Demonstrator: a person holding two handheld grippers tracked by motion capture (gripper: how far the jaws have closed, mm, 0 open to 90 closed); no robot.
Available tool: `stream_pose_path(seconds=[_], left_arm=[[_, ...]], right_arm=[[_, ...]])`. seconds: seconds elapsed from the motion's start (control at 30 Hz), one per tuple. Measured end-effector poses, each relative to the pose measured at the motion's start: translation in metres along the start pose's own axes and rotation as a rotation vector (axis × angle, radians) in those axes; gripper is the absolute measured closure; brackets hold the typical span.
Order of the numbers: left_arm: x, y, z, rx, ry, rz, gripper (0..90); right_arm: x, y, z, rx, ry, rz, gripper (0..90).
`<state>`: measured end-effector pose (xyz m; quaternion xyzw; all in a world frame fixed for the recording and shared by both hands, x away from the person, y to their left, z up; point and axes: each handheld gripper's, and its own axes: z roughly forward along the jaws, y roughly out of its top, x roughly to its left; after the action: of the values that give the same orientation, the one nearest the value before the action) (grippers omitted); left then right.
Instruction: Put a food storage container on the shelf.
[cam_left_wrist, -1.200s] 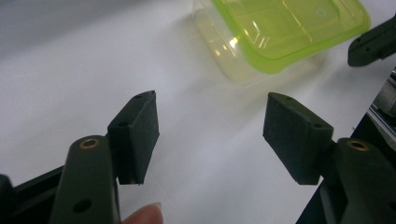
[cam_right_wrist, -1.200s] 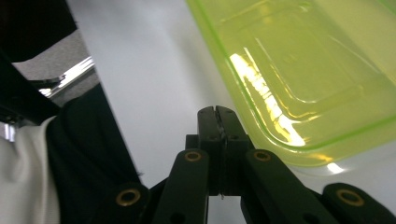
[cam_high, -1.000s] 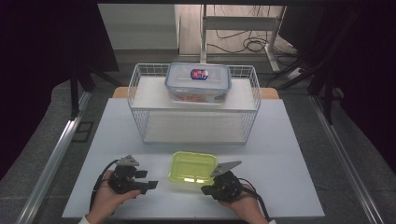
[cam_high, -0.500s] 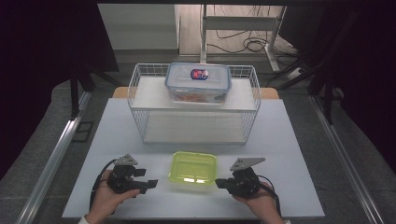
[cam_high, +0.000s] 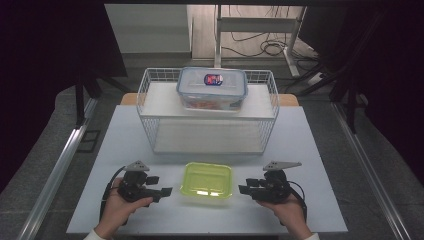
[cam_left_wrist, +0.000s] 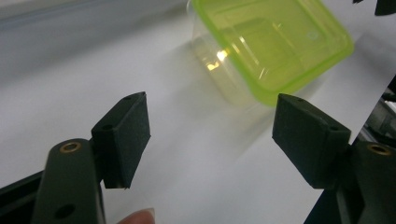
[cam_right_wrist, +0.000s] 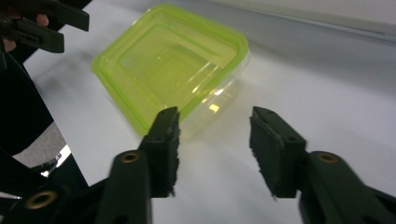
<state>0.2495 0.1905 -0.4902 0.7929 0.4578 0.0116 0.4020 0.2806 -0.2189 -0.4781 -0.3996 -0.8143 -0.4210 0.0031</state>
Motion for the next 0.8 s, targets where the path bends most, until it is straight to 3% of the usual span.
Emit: stream_pose_path(seconds=[0.13, 0.5, 0.63, 0.8], left_arm=[[-0.001, 0.009, 0.004, -0.018, 0.001, -0.020, 24.6], [0.001, 0.030, 0.028, 0.014, -0.042, -0.033, 26.3], [0.002, 0.036, 0.036, 0.022, -0.074, -0.063, 30.5], [0.003, 0.037, 0.042, 0.036, -0.077, -0.067, 31.5]], right_arm=[[0.002, 0.005, 0.004, -0.011, 0.009, 0.021, 45.9], [0.004, 0.019, 0.019, -0.020, 0.038, 0.074, 43.6], [0.007, 0.024, 0.026, -0.020, 0.025, 0.073, 46.1], [0.005, 0.025, 0.033, -0.002, 0.003, 0.090, 48.0]])
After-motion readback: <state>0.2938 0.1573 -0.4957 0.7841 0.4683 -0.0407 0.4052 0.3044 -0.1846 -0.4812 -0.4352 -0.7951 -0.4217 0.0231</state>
